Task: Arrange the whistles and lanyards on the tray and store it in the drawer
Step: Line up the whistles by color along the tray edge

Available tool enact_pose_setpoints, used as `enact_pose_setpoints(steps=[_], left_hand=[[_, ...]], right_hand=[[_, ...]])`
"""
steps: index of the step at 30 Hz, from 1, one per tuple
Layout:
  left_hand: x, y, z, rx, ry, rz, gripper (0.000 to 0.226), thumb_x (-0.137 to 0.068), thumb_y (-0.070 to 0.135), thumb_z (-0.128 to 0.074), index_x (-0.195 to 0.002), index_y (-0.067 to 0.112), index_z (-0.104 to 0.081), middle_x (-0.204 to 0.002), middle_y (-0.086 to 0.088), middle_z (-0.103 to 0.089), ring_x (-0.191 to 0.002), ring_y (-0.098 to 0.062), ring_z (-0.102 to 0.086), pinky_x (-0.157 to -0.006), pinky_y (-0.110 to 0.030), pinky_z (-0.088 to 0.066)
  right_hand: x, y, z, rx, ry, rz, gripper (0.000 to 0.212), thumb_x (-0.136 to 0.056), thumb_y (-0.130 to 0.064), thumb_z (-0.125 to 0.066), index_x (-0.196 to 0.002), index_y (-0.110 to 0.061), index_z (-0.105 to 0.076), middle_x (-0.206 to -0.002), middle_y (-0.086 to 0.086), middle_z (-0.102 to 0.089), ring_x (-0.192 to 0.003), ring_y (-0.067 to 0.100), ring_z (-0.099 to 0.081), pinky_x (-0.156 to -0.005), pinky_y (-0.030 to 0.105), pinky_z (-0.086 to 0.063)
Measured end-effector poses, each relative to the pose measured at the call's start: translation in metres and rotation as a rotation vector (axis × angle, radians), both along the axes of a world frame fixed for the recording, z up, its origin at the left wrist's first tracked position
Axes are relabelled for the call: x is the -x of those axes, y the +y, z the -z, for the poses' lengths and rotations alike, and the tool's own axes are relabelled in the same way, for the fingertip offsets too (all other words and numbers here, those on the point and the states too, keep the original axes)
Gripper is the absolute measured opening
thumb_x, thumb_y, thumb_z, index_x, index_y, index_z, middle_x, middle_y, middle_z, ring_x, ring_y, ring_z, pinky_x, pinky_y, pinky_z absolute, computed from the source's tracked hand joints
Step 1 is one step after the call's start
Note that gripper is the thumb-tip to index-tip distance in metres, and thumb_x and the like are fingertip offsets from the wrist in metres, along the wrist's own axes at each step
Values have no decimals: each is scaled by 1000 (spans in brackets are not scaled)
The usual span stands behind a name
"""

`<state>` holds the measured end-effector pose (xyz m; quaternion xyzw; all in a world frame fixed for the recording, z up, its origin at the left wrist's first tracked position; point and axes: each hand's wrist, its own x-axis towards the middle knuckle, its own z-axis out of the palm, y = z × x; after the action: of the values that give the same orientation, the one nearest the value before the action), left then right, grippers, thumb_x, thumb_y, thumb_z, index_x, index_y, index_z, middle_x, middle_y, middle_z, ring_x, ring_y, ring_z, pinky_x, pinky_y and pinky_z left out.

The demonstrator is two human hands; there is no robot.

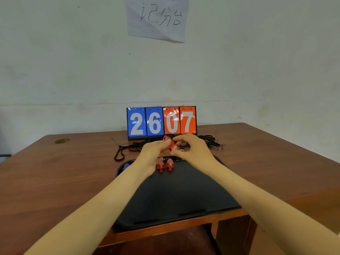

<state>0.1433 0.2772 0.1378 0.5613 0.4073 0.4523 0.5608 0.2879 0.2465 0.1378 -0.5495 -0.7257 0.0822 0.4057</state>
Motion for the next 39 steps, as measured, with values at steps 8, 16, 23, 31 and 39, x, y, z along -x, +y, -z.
enact_pose_setpoints(steps=[8,16,23,31,39], left_hand=[[3,7,-1,102,16,112,18,-92,22,-54,-82,19,-69,-86,3,-73,-97,-13,-62,-98,-36,-34],[-3,16,0,150,5,166,22,-95,17,-48,-87,16,-68,-93,0,-71,-100,-13,-61,-100,-35,-34],[0,40,21,-416,710,-72,36,-92,29,-54,-126,18,-55,-125,3,-59,-119,-15,-52,-100,-31,-38],[3,49,47,-730,1304,78,48,-87,46,-55,-132,32,-47,-140,8,-46,-130,-17,-31,-105,-39,-18],[-3,48,48,-790,1293,22,39,-89,41,-54,-126,31,-53,-130,8,-55,-125,-16,-38,-103,-37,-19]], right_hand=[[-14,14,4,125,105,-40,37,-80,-29,-72,-115,-23,-62,-101,-14,-62,-89,-5,-55,-76,7,-38],[-15,23,9,240,308,-22,31,-77,-27,-73,-107,-19,-66,-96,-8,-65,-91,6,-59,-74,15,-42],[-29,34,18,316,97,167,34,-75,-30,-76,-103,-15,-65,-96,-3,-63,-86,9,-57,-74,22,-45],[-30,44,35,478,-82,209,30,-74,-34,-76,-97,-16,-69,-105,1,-68,-94,14,-59,-93,38,-50],[-28,50,37,509,-166,214,33,-75,-38,-74,-99,-17,-68,-109,2,-67,-104,19,-59,-100,47,-44]])
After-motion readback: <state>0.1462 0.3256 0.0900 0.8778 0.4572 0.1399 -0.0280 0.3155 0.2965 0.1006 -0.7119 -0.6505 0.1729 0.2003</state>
